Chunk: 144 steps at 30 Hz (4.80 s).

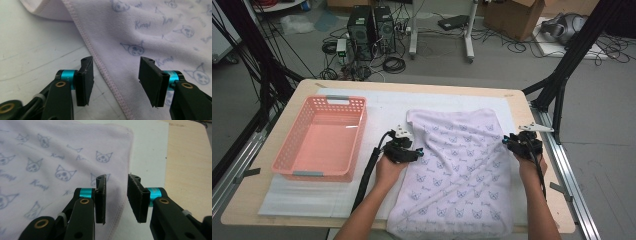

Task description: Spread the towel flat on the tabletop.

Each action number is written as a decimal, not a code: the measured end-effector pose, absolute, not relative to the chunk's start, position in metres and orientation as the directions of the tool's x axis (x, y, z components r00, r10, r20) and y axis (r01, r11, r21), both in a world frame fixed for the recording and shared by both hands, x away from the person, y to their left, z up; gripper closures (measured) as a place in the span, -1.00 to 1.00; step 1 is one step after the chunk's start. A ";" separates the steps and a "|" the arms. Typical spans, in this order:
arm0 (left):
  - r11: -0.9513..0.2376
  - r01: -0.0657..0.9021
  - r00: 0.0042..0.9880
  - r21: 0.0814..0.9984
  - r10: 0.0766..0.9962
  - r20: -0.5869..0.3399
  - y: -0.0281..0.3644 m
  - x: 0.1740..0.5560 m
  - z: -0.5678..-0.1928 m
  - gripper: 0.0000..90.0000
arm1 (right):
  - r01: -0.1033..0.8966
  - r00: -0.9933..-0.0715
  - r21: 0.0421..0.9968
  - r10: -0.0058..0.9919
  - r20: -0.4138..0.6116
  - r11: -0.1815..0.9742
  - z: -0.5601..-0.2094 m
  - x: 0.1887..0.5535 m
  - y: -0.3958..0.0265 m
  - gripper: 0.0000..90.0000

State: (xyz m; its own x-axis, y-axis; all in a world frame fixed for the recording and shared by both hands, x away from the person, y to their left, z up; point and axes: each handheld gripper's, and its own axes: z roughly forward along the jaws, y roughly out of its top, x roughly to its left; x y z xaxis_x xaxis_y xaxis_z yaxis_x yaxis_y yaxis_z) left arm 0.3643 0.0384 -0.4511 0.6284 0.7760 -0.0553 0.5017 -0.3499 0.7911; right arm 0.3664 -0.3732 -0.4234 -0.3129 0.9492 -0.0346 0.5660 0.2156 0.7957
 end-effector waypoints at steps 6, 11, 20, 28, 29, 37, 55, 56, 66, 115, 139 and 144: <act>-0.353 0.505 0.593 0.788 0.805 -0.019 0.043 0.365 -0.448 0.92 | 0.554 -0.346 0.807 0.938 0.000 0.204 -0.424 0.353 -0.374 0.49; -0.213 0.561 0.414 0.800 0.909 -0.048 0.082 0.373 -0.444 0.92 | 0.531 -0.407 0.816 0.914 0.009 0.229 -0.421 0.340 -0.367 0.45; -0.137 0.562 0.392 0.816 0.912 -0.117 0.096 0.371 -0.449 0.92 | 0.563 -0.523 0.767 0.852 0.042 0.308 -0.438 0.320 -0.344 0.30; -0.086 0.563 0.426 0.822 0.883 -0.200 0.099 0.373 -0.450 0.90 | 0.565 -0.476 0.729 0.874 -0.095 0.387 -0.443 0.332 -0.343 0.97; -0.091 0.551 0.415 0.830 0.892 -0.178 0.099 0.373 -0.449 0.98 | 0.563 -0.452 0.735 0.885 -0.108 0.378 -0.443 0.335 -0.346 0.97; -0.122 0.561 0.481 0.819 0.853 -0.202 0.099 0.368 -0.447 0.47 | 0.557 -0.402 0.775 0.913 -0.063 0.299 -0.445 0.335 -0.356 0.60; -0.193 0.538 0.608 0.820 0.763 -0.219 0.102 0.277 -0.451 -0.06 | 0.540 -0.507 0.790 0.861 0.029 0.292 -0.443 0.247 -0.369 0.20; -0.184 0.539 0.604 0.822 0.765 -0.225 0.103 0.272 -0.451 -0.06 | 0.542 -0.512 0.787 0.859 0.029 0.296 -0.444 0.241 -0.370 0.20; -0.189 0.588 0.593 0.787 0.762 -0.260 0.099 0.233 -0.454 -0.02 | 0.538 -0.557 0.767 0.830 0.015 0.348 -0.451 0.203 -0.370 0.17; -0.103 0.502 0.579 0.859 0.778 -0.245 0.119 0.202 -0.453 0.19 | 0.582 -0.521 0.766 0.849 0.094 0.272 -0.452 0.190 -0.370 0.94; -0.281 0.511 0.617 0.813 0.778 -0.119 0.104 0.217 -0.456 0.94 | 0.571 -0.493 0.782 0.866 0.083 0.250 -0.441 0.184 -0.374 0.54; -0.294 0.527 0.623 0.797 0.772 -0.128 0.115 0.209 -0.452 0.97 | 0.573 -0.484 0.783 0.871 0.085 0.242 -0.440 0.188 -0.375 0.53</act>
State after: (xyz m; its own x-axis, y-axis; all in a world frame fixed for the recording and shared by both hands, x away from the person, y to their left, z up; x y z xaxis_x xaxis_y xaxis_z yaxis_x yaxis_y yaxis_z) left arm 0.2086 0.1153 -0.4523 0.6229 0.7718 -0.1276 0.5272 -0.2937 0.7973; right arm 0.1877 -0.3749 -0.4405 -0.4841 0.8709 0.0848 0.5726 0.2421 0.7833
